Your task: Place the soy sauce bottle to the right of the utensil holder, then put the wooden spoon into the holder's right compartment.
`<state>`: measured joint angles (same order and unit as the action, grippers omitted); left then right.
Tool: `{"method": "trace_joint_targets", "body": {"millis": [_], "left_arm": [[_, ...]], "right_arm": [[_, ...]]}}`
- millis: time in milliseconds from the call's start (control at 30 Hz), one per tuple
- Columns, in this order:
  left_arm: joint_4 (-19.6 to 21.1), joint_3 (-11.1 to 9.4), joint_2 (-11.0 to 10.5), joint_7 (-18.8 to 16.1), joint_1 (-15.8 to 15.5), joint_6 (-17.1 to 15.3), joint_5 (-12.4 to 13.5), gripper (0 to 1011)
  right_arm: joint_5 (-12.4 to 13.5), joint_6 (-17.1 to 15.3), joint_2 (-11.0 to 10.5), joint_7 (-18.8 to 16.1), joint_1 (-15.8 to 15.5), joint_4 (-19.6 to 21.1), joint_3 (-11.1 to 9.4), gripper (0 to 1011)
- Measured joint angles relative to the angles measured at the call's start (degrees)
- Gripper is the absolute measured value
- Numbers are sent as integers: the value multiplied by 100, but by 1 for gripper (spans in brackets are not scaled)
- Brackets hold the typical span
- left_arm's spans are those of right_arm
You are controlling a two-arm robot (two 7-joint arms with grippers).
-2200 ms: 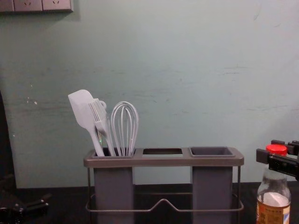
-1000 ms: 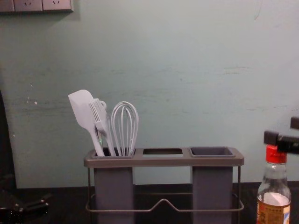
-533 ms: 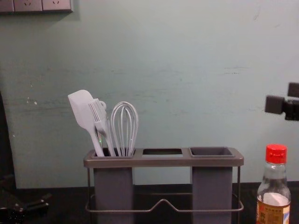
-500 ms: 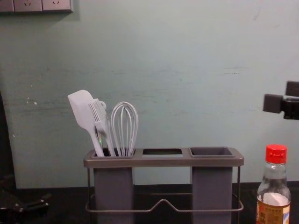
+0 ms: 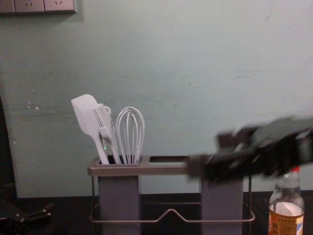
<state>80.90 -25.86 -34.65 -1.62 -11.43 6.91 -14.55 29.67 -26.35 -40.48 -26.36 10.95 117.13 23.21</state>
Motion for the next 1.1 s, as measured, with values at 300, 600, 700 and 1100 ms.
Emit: {"method": "trace_joint_targets", "body": {"millis": [300, 600, 700, 1100], "left_arm": [[0, -1, 0, 0, 0, 0, 0, 1005], [0, -1, 0, 0, 0, 0, 0, 1005], [0, -1, 0, 0, 0, 0, 0, 1005], [0, -1, 0, 0, 0, 0, 0, 1005]], "right_arm": [[-83, -1927, 493, 66, 1052, -395, 1162, 1000], [-380, -2648, 904, 239, 1507, -984, 1700, 1000], [-503, -2711, 969, 257, 1569, -1101, 1808, 1000], [-946, -2845, 1240, 244, 1777, -1623, 2193, 1000]]}}
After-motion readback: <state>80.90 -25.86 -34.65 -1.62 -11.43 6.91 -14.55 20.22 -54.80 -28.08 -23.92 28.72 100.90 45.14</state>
